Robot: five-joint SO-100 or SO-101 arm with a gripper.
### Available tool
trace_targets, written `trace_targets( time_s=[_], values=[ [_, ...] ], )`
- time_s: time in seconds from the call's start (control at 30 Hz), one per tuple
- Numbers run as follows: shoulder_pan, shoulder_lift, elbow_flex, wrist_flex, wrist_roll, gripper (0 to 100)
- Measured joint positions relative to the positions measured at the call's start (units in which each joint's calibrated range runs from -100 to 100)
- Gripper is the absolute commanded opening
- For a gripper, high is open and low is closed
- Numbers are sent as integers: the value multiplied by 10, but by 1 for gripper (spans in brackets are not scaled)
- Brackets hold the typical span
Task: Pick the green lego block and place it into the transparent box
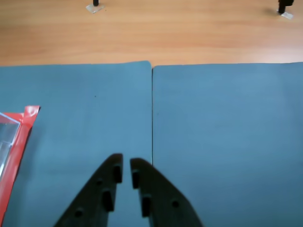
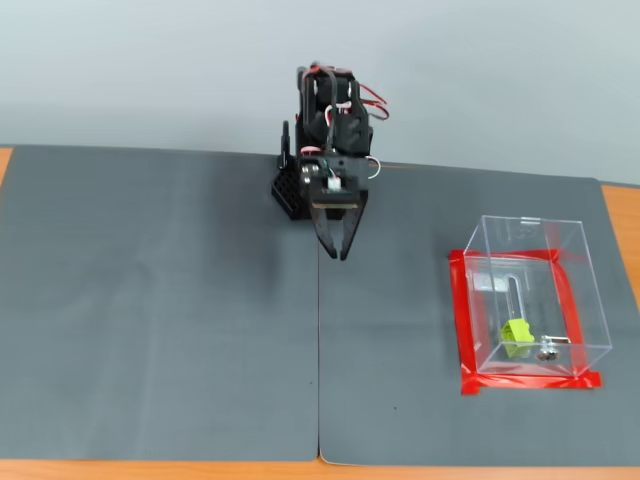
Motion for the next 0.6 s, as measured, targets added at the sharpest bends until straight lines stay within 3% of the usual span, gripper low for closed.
trace_targets(
  time_s=[0.6],
  values=[
    [4, -76, 202, 0, 4, 2]
  ],
)
